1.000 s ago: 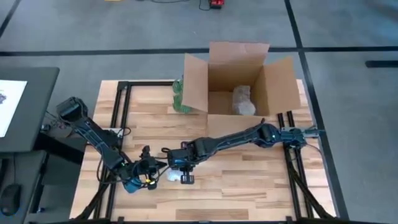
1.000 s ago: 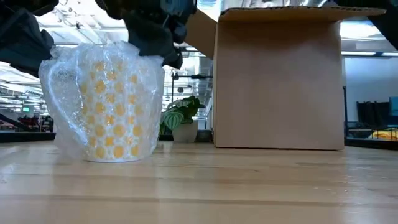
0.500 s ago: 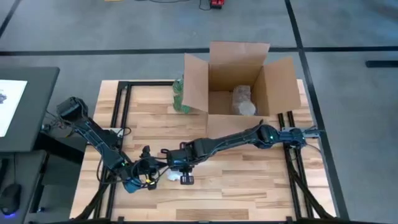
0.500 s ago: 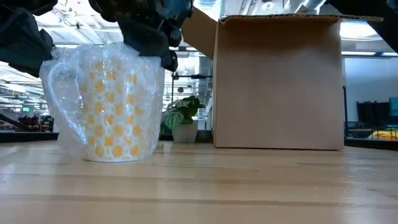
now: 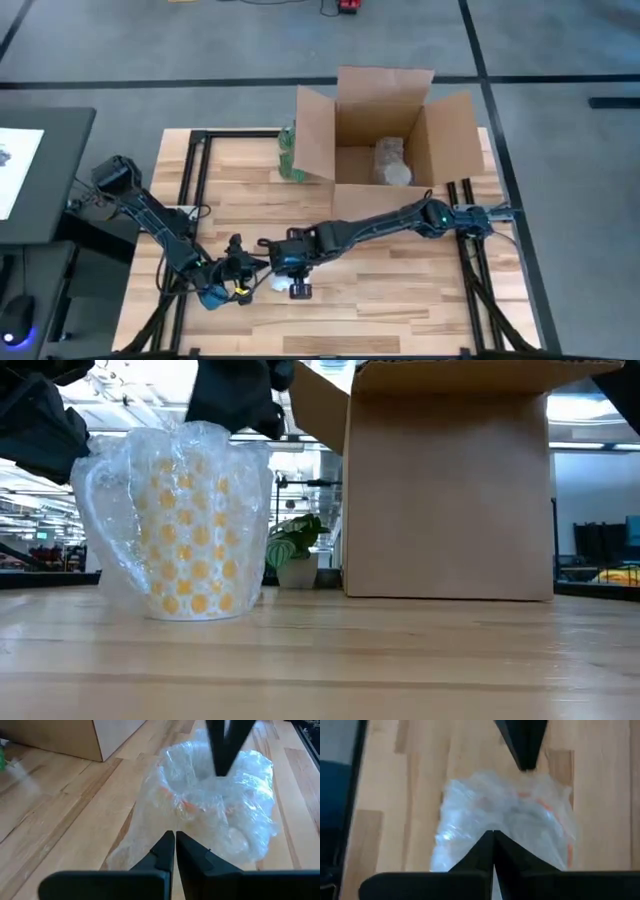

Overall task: Wrap mug
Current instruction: Wrap the orange cup with the bubble wrap

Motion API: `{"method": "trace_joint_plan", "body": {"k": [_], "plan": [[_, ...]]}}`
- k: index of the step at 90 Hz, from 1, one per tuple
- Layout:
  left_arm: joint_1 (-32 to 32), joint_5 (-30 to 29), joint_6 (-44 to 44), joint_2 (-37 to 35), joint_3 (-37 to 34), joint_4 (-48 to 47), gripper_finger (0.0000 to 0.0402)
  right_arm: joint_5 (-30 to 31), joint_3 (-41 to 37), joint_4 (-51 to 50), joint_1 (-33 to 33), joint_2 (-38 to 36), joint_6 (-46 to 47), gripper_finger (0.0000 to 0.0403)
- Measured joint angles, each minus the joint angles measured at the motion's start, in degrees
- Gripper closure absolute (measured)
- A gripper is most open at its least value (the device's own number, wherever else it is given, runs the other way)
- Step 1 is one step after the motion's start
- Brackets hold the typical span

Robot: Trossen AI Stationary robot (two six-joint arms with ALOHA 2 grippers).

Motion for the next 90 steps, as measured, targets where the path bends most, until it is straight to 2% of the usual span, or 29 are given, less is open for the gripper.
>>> {"method": "trace_joint_plan", "body": {"k": [7, 39, 57, 70, 90], "plan": [[0.0, 0.0, -0.01, 0.0, 0.0, 0.0, 0.0402, -0.04, -0.27, -0.13, 0.0, 0.39, 0.02, 0.0403], [0.0, -0.02, -0.01, 0.0, 0.0, 0.02, 0.0402, -1.44, -11.58, 8.36, -1.53, -0.31, 1.2, 0.0403], [0.0, -0.02, -0.03, 0.0, 0.0, -0.02, 0.0402, -3.32, -15.22, 11.69, -2.05, -0.32, 1.57, 0.0403], [0.0, 0.0, -0.01, 0.0, 0.0, 0.0, 0.0402, -3.69, -14.24, 11.27, -2.05, -0.19, 1.04, 0.0403], [0.0, 0.0, -0.03, 0.0, 0.0, 0.0, 0.0402, -4.14, -7.7, 9.31, -1.01, 0.45, -1.18, 0.0403]]}}
